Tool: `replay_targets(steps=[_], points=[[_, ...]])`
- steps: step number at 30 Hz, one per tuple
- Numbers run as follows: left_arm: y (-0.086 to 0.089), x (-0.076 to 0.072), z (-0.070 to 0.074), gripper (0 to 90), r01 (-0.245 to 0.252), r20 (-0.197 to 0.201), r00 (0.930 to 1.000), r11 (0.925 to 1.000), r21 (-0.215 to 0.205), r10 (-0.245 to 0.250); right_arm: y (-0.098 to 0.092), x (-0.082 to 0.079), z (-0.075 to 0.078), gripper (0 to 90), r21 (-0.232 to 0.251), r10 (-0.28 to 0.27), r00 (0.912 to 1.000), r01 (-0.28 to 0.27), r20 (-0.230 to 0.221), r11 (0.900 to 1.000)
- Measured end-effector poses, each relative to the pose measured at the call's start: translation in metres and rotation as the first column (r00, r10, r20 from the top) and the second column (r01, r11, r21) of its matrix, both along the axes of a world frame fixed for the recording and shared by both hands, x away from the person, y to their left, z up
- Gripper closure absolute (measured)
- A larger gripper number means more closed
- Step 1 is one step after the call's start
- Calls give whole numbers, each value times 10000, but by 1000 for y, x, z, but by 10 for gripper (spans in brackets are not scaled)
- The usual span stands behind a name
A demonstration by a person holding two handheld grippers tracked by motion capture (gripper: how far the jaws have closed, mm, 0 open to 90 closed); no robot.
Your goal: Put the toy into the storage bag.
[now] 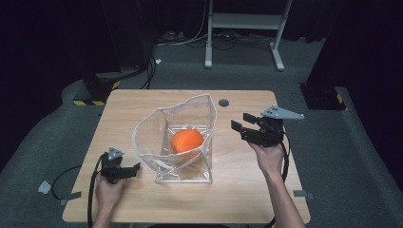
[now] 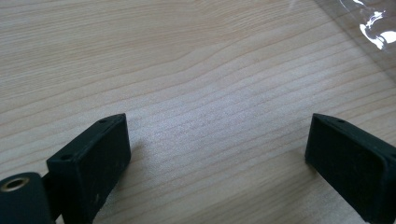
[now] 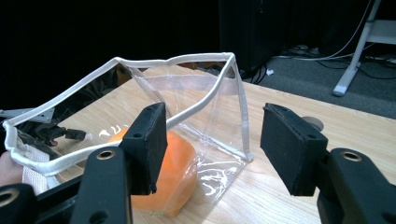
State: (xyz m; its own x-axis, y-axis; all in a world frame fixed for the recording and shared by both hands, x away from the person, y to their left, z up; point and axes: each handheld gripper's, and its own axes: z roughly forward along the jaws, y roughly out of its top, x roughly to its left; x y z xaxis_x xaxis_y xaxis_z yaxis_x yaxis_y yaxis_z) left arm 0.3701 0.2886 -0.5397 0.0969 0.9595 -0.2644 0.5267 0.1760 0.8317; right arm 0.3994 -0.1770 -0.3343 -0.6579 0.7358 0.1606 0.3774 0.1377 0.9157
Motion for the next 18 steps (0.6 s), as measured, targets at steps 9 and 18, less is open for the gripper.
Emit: replay_targets(steps=[9,18], points=[[0,0,0,68,-6,5,10000,10000,-11,6,-4,-5,-2,412,73,-35,10000,34,62,10000],[0,0,0,68,-2,2,10000,10000,-5,2,-6,-10,-4,416,188,34,9998,-37,182,9998]])
